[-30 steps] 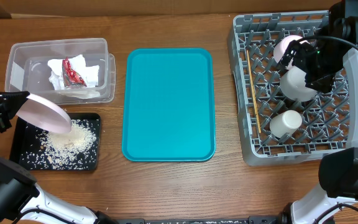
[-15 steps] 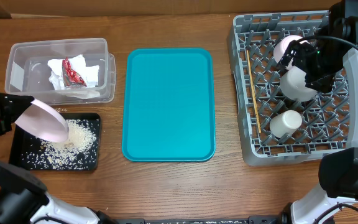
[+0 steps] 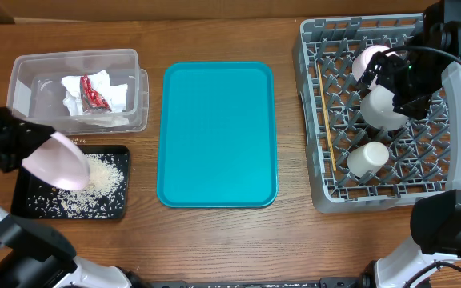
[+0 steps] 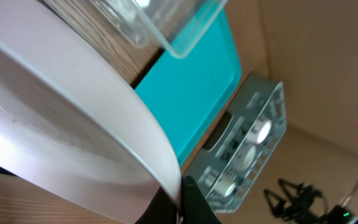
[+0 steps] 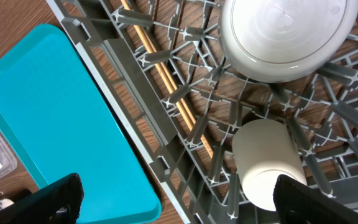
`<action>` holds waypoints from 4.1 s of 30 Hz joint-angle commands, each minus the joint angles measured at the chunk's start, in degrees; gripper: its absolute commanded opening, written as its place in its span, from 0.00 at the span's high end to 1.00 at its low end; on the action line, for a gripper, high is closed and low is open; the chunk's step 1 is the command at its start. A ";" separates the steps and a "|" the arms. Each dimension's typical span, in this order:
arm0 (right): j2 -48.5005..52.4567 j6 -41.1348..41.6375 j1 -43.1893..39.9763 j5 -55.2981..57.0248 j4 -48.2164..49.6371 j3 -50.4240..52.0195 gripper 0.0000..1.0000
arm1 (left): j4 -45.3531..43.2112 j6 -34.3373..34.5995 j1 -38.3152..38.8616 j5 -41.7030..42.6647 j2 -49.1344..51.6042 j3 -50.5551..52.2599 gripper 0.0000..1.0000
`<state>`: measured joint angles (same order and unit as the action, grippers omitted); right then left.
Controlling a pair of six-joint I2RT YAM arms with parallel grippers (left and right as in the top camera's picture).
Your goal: Sort waste into correct bins and load items into the dishwasher
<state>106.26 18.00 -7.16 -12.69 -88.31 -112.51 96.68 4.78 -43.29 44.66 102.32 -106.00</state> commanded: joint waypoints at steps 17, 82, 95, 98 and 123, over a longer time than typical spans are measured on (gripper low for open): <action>-1.05 0.04 -0.42 -0.26 0.17 -1.14 0.00 | -5.60 7.17 46.12 -12.76 -2.36 0.15 0.96; -1.05 0.04 -0.42 -0.26 0.17 -1.14 0.00 | -1.42 26.32 66.66 -53.46 16.74 -23.23 0.75; -1.05 0.04 -0.42 -0.26 0.15 -1.14 0.00 | 0.15 21.35 44.44 -47.30 16.17 -25.16 0.00; -1.05 0.04 -0.42 -0.26 0.17 -1.14 0.00 | 0.15 19.34 39.45 -43.36 15.41 -24.96 0.00; -1.05 0.04 -0.42 -0.26 0.17 -1.14 0.00 | -4.22 32.70 2.78 -41.00 9.66 -6.03 0.00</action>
<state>106.26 17.98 -7.16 -12.69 -88.33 -112.51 93.03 34.59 -39.57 1.37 112.55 -115.48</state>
